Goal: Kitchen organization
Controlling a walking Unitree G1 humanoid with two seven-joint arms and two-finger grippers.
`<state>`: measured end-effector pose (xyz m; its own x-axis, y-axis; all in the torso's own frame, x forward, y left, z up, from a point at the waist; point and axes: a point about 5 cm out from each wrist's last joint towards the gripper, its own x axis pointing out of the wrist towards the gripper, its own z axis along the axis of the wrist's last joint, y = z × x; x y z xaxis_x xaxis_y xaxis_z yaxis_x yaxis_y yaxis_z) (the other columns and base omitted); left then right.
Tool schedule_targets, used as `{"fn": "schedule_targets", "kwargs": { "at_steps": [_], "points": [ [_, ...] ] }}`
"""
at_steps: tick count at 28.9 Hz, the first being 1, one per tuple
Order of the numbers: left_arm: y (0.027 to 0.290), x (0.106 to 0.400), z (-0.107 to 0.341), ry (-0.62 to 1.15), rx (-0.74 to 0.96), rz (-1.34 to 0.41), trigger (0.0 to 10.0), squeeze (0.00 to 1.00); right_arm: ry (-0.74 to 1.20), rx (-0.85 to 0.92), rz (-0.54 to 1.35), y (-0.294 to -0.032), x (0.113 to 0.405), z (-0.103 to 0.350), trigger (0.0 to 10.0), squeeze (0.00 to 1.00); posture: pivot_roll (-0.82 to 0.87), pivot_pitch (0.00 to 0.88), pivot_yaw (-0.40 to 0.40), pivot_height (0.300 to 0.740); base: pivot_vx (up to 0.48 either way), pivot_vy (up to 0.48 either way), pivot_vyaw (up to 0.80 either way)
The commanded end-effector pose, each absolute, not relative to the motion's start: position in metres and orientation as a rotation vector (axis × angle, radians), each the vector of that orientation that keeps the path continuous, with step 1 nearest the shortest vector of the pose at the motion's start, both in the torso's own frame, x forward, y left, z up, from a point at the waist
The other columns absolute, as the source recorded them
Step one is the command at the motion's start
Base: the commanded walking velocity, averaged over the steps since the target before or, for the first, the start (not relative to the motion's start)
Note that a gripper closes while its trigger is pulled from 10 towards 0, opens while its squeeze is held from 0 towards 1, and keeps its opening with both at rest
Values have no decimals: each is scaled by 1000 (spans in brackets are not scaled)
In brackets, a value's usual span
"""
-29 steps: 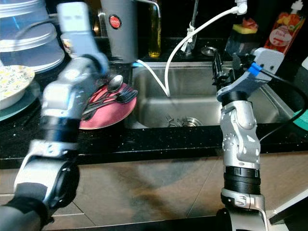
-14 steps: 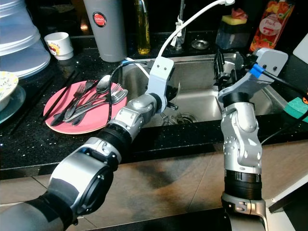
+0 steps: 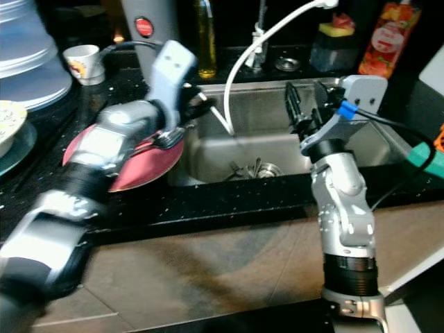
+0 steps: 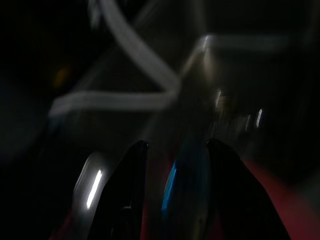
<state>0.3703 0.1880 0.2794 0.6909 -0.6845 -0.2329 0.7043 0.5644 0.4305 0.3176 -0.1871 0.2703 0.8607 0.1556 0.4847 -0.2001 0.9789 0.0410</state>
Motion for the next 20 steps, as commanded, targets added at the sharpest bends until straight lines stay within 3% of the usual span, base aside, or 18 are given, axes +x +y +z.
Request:
{"fn": "schedule_targets", "kwargs": {
  "at_steps": [1,6,10,20],
  "points": [
    [194,369,270,91,579,-870,10000,0,-477,101,216,-181,319,265,10000,0,104,82,11,740,0,0,0],
    [224,367,245,217,606,-878,10000,0,-469,116,228,-175,321,263,10000,0,111,75,7,740,0,0,0],
    [233,370,243,300,528,-811,10000,0,-471,113,235,-174,321,264,10000,0,105,67,12,740,0,0,0],
    [223,387,246,332,323,-709,10000,0,-469,109,231,-176,318,263,10000,0,88,72,22,740,0,0,0]
  ]
}}
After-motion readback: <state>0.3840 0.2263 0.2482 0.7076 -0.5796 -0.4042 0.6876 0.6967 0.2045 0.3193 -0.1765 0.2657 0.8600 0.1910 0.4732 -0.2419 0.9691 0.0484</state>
